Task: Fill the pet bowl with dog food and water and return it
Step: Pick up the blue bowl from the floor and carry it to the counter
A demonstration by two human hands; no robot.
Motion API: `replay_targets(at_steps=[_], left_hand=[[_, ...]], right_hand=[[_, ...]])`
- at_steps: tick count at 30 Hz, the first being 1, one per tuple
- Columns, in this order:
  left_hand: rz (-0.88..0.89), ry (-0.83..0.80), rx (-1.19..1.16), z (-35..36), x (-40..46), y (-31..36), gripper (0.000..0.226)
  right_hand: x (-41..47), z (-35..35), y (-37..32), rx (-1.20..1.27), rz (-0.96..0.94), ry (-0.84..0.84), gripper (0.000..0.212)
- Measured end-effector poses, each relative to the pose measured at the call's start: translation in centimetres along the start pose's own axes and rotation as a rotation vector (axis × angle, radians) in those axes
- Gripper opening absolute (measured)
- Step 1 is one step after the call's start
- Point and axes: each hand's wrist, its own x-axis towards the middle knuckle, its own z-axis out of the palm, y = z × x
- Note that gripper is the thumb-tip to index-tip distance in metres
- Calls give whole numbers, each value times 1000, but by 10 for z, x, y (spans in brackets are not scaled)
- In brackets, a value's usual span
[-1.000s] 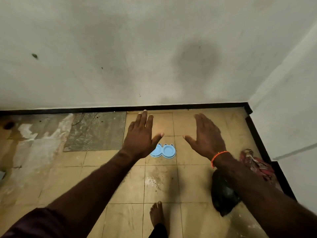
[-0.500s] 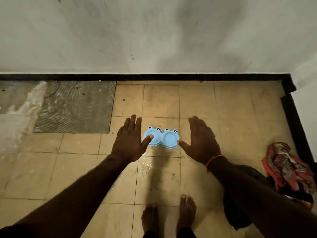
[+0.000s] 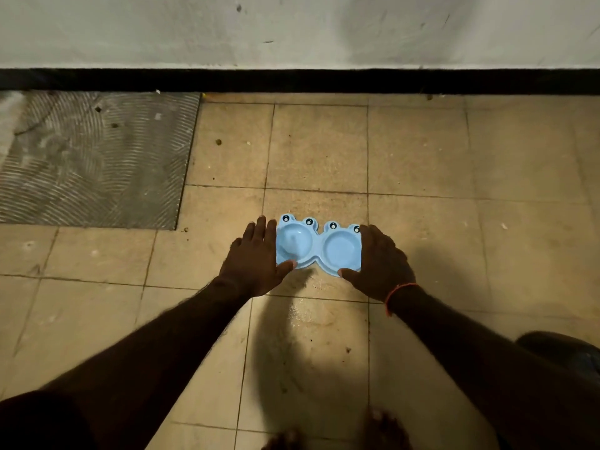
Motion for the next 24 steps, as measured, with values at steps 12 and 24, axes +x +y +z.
replay_targets(at_steps=[12, 24], left_hand=[[-81, -210, -179, 97, 88, -6, 151], [-106, 87, -150, 20, 58, 20, 131]], right_hand=[[66, 91, 46, -78, 66, -114, 135], [31, 23, 35, 146, 41, 37, 129]])
